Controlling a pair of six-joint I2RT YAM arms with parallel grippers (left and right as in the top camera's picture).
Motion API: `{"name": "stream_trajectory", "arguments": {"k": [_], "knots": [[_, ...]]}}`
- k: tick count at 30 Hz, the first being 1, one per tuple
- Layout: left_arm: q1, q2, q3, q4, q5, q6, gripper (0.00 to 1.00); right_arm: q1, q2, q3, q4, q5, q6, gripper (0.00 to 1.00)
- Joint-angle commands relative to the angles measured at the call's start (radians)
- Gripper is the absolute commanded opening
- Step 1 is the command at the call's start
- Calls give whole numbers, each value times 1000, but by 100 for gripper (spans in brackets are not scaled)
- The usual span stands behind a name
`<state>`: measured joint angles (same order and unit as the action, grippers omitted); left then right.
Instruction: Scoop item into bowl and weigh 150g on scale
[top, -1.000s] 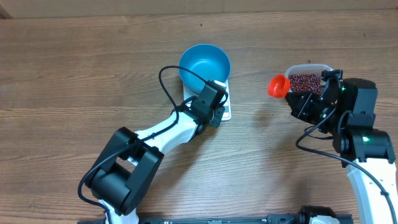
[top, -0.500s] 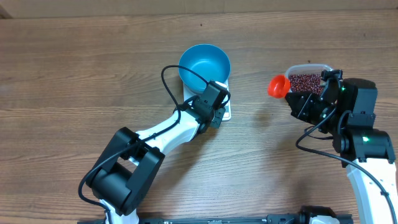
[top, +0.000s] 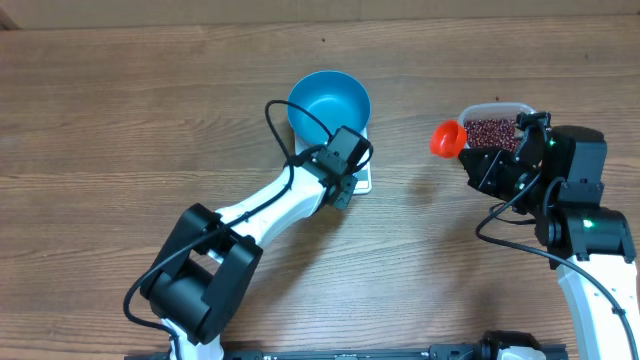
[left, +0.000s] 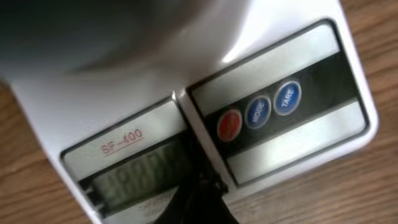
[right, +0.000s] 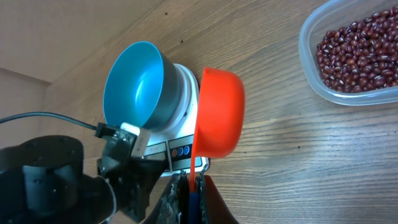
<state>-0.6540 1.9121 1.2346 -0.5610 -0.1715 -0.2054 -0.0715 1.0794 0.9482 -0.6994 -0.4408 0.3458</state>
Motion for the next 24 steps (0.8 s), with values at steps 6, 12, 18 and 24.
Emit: {"name": "stream_trajectory", "arguments": {"k": [6, 12, 18, 24], "knots": [[5, -172, 298, -280, 192, 98, 4, -2, -2, 22, -30, 3, -24, 4], [6, -314, 359, -319, 191, 98, 4, -2, -2, 22, -118, 39, -67, 4], [6, -386, 359, -367, 191, 100, 4, -2, -2, 22, -175, 40, -67, 4], [66, -441, 359, -472, 200, 89, 4, -2, -4, 22, -208, 37, -66, 4]]}}
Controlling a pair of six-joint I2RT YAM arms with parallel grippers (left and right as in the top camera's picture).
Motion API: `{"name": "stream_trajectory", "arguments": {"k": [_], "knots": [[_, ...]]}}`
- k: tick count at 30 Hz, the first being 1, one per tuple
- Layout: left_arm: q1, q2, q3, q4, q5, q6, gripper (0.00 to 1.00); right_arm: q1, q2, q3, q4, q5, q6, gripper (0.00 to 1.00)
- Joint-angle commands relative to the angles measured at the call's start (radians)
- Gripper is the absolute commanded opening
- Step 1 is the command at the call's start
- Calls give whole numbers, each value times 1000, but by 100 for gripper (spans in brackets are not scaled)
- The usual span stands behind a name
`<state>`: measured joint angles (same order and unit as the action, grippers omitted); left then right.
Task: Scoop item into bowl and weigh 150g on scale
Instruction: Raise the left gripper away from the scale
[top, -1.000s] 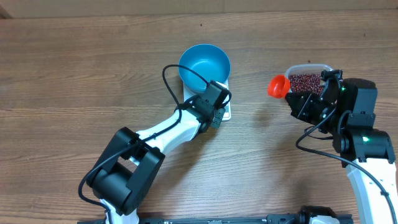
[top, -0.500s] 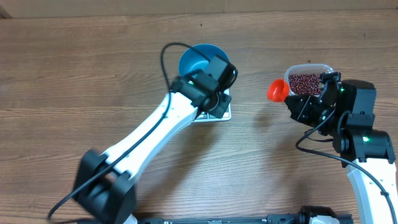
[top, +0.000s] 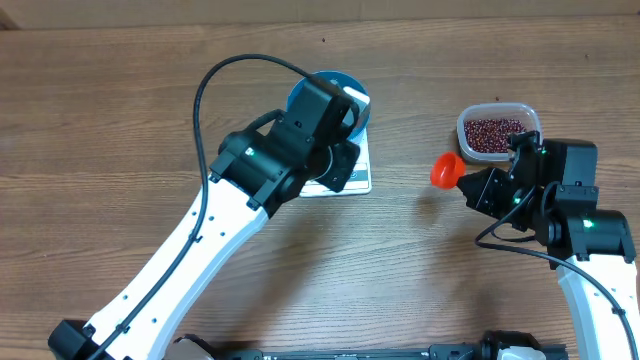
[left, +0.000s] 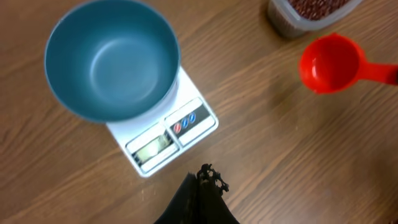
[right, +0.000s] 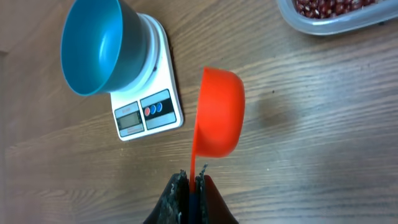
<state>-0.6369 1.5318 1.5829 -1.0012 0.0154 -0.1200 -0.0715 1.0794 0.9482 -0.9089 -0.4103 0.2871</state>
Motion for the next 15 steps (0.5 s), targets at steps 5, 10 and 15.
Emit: {"name": "stream_trajectory", "arguments": {"k": [5, 10, 15], "knots": [[170, -137, 10, -92, 130, 57, 4, -2, -13, 67, -6, 7, -31, 4], [253, -154, 5, -199, 229, 199, 4, -2, -13, 215, -110, 105, -84, 4], [253, -147, 1, -195, 154, 214, 17, -3, -13, 268, -151, 151, -87, 4]]}}
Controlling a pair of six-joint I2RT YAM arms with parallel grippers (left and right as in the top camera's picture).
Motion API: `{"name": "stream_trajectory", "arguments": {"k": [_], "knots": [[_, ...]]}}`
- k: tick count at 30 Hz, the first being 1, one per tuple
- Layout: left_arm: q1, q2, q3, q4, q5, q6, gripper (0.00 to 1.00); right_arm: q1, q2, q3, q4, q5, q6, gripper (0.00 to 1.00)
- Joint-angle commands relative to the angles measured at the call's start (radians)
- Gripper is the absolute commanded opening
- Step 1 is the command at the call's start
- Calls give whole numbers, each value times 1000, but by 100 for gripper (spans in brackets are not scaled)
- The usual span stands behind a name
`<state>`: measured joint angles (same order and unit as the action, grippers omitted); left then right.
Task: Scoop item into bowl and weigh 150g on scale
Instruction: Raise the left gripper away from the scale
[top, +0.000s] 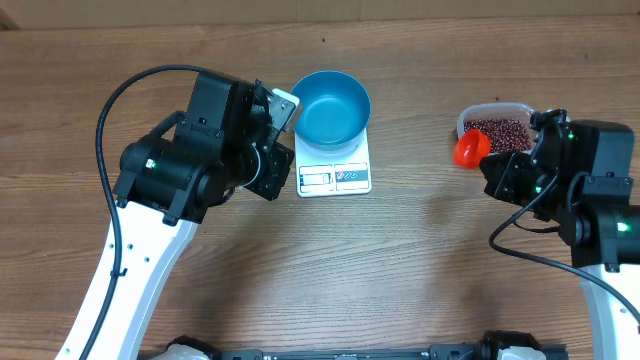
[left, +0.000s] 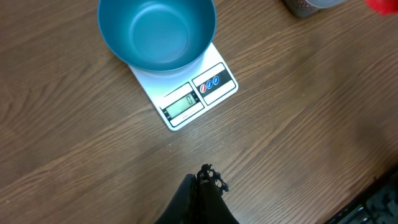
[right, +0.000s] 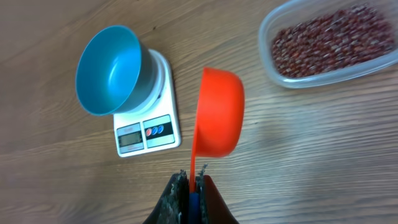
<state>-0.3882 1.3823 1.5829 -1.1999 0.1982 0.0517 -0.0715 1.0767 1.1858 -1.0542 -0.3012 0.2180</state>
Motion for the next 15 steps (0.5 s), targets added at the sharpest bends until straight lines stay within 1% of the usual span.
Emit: {"name": "stream_trajectory", "arguments": {"k": [1, 2, 3, 4, 8, 12, 13, 15], "knots": [[5, 3, 1, 3, -36, 42, 30, -3, -10, 31, -7, 42, -18, 4], [5, 4, 1, 3, -50, 42, 57, -3, -10, 31, -11, 42, -18, 4], [5, 5, 1, 3, -64, 42, 97, -3, -10, 31, -14, 42, -18, 4], [5, 5, 1, 6, -77, 42, 100, -3, -10, 31, -16, 42, -18, 4], [5, 5, 1, 6, -125, 42, 100, -3, -10, 31, -26, 42, -6, 4], [2, 5, 1, 14, -108, 12, 100, -3, -9, 31, -27, 42, -6, 4], [2, 5, 1, 25, -108, 36, 100, -3, -9, 31, -28, 42, -6, 4], [7, 7, -3, 48, -116, 156, 100, -3, -9, 31, -30, 42, -6, 4]]}}
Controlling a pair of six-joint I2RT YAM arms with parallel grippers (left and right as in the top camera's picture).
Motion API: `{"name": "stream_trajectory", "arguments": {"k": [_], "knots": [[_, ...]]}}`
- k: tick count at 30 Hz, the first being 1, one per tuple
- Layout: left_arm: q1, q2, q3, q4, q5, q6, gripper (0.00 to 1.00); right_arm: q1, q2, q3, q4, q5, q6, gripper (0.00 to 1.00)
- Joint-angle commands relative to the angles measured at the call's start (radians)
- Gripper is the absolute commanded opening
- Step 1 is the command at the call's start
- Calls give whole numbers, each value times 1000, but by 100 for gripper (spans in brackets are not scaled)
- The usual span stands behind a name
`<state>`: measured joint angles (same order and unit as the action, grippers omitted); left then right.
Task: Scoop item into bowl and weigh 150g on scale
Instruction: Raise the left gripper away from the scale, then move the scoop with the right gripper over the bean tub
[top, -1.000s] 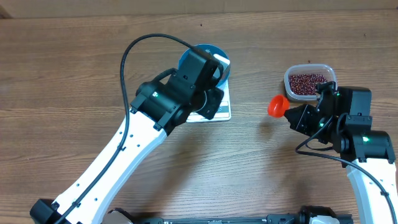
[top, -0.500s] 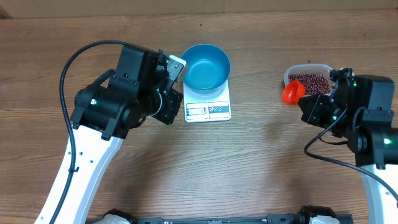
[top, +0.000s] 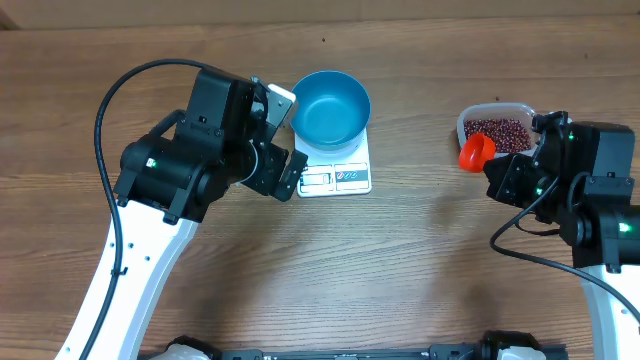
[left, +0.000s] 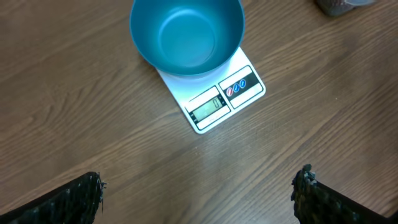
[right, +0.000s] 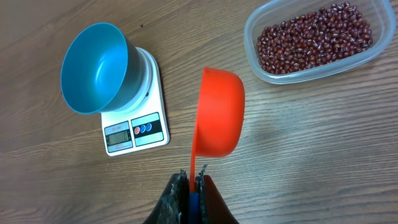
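Observation:
An empty blue bowl (top: 331, 106) sits on the white scale (top: 336, 178), whose display and buttons face the front edge. My left gripper (left: 198, 186) hangs high over the bare wood in front of the scale, open, with nothing between its fingers. My right gripper (right: 191, 180) is shut on the handle of an orange scoop (right: 218, 112), which looks empty in the overhead view (top: 475, 151). The scoop hangs just left of the clear tub of red beans (top: 496, 130), also seen at the top right of the right wrist view (right: 314, 38).
A black cable (top: 130, 90) loops from the left arm over the table's left half. The left arm's body (top: 205, 150) stands just left of the scale.
My left gripper was shut and is now open wide, still high over the scale. The right gripper with the scoop has shifted slightly; the bean tub shows fuller in its view.
At first my left gripper was shut and close against the scale's front panel, while the right held the scoop beside the bean tub. The left arm then stood higher and farther left, shut. Now it is open, and the scoop is by the tub.

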<state>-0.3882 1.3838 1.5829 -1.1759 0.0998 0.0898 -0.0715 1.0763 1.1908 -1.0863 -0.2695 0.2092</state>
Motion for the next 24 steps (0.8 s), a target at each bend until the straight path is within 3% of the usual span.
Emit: {"name": "stream_trajectory", "arguments": {"k": [1, 5, 11, 16, 24], "knots": [[23, 5, -9, 48, -22, 136, 99, -3, -9, 26, 1, 11, 2, 4], [89, 5, -68, 151, 131, 204, 100, -3, -9, 26, -8, 28, 2, 4], [95, -11, -219, 262, 189, 213, 100, -3, -9, 26, -18, 31, 3, 4], [99, -82, -317, 269, 126, 195, 99, -3, -9, 26, -22, 30, 3, 4], [98, -75, -318, 239, 146, 198, 100, -3, -9, 26, -35, 30, 6, 4]]}}
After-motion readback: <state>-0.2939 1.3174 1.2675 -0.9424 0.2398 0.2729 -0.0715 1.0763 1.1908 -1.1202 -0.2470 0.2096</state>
